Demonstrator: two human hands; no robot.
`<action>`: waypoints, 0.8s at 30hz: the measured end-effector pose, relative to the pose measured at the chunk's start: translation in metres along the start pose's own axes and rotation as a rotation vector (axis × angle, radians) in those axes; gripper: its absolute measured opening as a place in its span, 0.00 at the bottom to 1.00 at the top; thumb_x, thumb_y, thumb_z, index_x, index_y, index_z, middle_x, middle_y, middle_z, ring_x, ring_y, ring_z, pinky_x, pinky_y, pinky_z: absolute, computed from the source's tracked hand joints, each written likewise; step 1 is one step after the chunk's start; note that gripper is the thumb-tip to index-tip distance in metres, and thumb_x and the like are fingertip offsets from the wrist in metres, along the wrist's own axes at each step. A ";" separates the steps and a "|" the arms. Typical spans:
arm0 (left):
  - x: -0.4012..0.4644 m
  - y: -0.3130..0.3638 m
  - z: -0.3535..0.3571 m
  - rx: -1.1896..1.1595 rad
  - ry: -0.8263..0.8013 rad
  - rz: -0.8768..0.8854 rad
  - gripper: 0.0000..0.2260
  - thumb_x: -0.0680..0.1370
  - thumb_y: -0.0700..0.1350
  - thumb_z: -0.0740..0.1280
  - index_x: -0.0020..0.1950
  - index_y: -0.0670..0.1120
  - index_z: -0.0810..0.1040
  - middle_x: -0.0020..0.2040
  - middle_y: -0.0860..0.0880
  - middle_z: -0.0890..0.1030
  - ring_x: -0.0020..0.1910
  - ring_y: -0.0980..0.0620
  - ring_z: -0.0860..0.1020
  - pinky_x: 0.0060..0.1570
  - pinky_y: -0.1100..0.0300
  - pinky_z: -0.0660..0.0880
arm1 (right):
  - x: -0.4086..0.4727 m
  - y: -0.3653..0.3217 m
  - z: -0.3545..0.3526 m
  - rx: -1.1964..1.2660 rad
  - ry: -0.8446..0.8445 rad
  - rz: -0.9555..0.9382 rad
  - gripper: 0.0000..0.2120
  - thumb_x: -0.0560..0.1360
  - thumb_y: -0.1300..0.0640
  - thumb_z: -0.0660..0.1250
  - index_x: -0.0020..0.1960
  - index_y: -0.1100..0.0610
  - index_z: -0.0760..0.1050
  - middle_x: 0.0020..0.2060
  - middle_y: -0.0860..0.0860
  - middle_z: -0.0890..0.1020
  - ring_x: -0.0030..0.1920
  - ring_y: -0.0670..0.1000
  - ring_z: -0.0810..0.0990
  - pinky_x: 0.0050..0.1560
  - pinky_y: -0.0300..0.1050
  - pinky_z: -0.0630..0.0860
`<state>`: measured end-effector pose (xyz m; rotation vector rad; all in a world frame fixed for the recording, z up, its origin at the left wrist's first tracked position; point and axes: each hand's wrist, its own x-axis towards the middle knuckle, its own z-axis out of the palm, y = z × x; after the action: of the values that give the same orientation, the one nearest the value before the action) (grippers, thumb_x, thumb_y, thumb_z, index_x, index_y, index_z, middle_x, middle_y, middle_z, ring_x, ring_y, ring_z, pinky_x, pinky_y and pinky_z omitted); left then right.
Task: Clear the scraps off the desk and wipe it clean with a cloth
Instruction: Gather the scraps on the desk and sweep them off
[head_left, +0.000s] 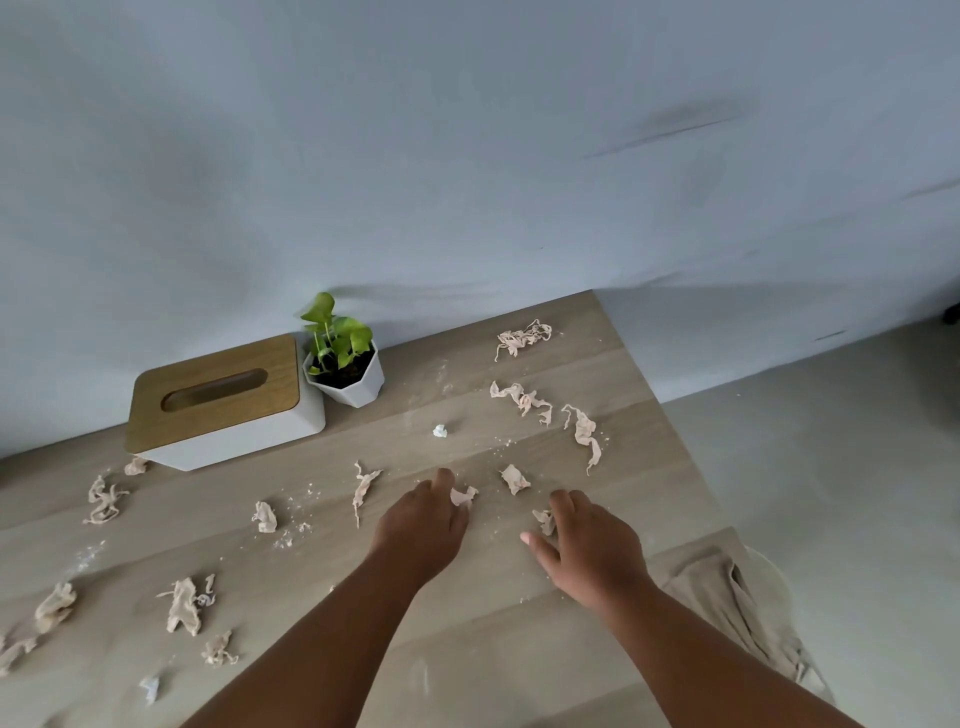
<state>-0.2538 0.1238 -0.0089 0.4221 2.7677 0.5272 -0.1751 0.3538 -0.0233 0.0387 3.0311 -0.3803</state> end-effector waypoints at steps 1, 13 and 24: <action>0.002 0.001 0.002 0.010 -0.003 -0.006 0.13 0.83 0.55 0.60 0.63 0.50 0.68 0.53 0.48 0.81 0.52 0.44 0.81 0.46 0.51 0.76 | 0.001 0.000 0.001 -0.010 0.015 -0.033 0.23 0.77 0.34 0.63 0.56 0.53 0.74 0.45 0.49 0.79 0.41 0.54 0.82 0.32 0.46 0.72; 0.012 0.016 0.014 0.335 -0.125 -0.007 0.18 0.86 0.51 0.51 0.71 0.44 0.65 0.59 0.46 0.79 0.56 0.45 0.81 0.48 0.52 0.75 | 0.014 0.004 -0.009 -0.071 0.077 -0.077 0.16 0.66 0.54 0.83 0.39 0.57 0.76 0.29 0.51 0.76 0.20 0.52 0.74 0.17 0.41 0.62; 0.026 0.015 -0.017 0.271 -0.058 -0.048 0.03 0.83 0.48 0.58 0.52 0.51 0.70 0.48 0.50 0.77 0.47 0.47 0.81 0.37 0.54 0.67 | 0.031 0.023 -0.018 0.029 -0.152 0.118 0.23 0.75 0.67 0.59 0.68 0.55 0.64 0.58 0.53 0.76 0.51 0.56 0.80 0.43 0.48 0.74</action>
<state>-0.2796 0.1408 0.0068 0.4218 2.7922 0.1248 -0.2064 0.3814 -0.0139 0.1810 2.8567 -0.3981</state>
